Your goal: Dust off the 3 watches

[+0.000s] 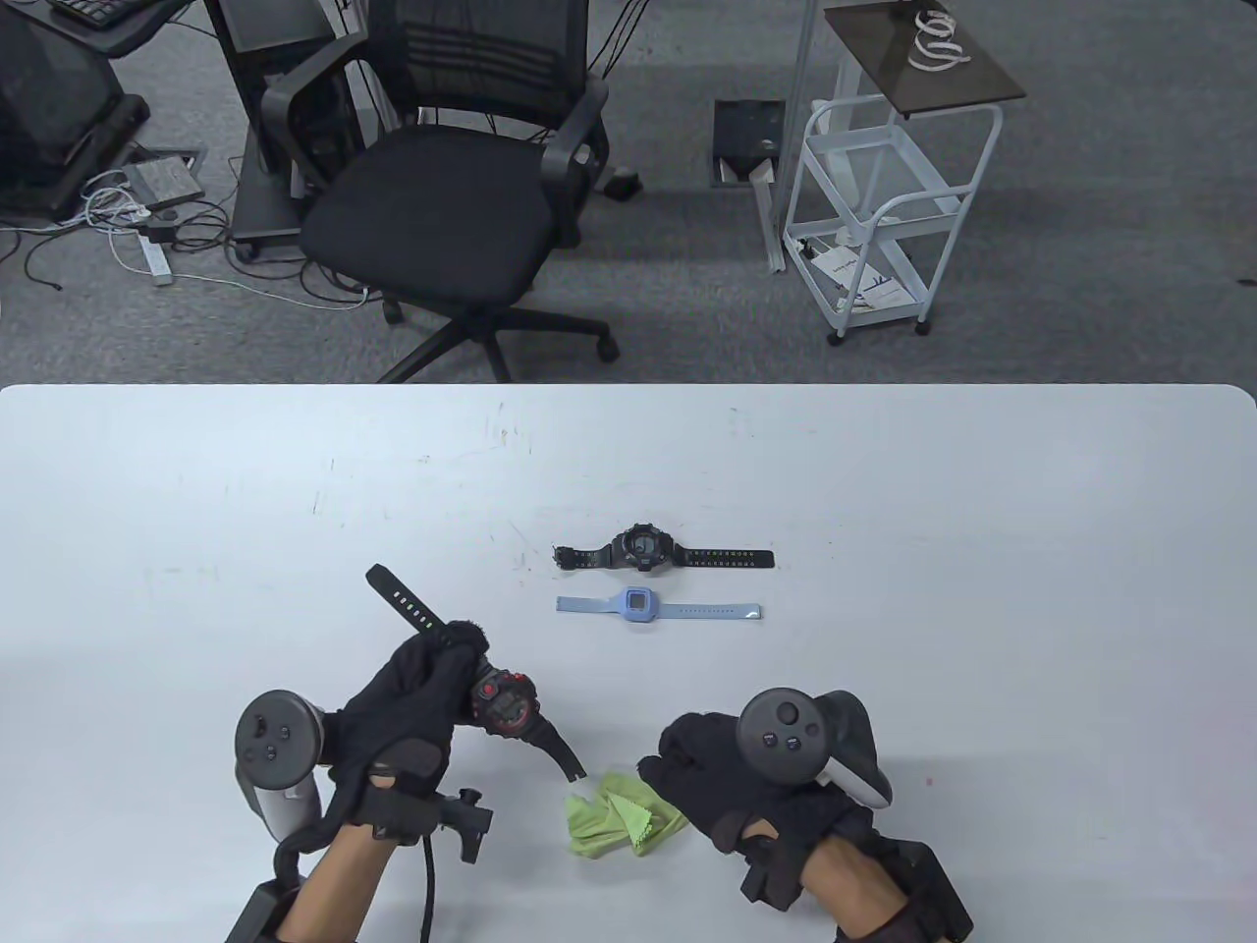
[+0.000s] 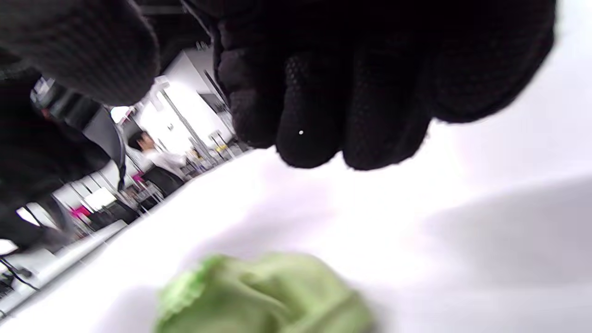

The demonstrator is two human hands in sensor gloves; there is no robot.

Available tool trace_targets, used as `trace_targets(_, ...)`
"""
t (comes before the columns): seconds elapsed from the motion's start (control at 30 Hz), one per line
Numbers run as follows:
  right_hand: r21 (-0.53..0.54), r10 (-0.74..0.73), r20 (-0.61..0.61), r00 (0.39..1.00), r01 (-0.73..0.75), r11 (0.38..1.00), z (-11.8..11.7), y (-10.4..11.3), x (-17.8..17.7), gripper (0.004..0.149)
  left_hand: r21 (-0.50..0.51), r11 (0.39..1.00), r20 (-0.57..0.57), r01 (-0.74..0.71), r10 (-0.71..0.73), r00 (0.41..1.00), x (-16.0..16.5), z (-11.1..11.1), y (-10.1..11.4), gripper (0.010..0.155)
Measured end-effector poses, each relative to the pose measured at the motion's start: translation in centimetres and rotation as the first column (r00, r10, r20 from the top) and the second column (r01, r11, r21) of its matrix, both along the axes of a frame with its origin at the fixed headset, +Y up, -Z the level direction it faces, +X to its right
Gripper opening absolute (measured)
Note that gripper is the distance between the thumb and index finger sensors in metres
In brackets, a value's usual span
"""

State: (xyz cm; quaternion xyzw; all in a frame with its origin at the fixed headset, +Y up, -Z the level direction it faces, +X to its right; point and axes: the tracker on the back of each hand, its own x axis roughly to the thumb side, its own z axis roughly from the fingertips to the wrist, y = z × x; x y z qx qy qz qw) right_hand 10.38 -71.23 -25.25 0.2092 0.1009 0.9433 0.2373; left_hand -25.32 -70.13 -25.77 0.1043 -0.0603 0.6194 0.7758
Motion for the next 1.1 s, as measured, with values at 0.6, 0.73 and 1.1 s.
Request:
trace_targets(0.6, -0.203, 0.118, -0.036, 0.992, -0.123, 0.972, 0.6, -4.3, -3.2, 0.055, -0.043, 0.999, 0.023, 0.000, 0.001, 1.000, 0.3, -0.4, -0.6, 0.046)
trace_targets(0.73, -0.266, 0.010, -0.020, 1.000, -0.015, 0.964, 0.0, -4.8, -2.7, 0.047, -0.046, 0.999, 0.024, 0.002, -0.001, 1.000, 0.3, -0.4, -0.7, 0.046)
trace_targets(1.1, -0.468, -0.626, 0.010, 0.780, 0.557, 0.687, -2.3, -2.7, 1.4, 0.044, -0.064, 0.997, 0.016, -0.034, 0.035, 0.999, -0.2, -0.4, -0.6, 0.047)
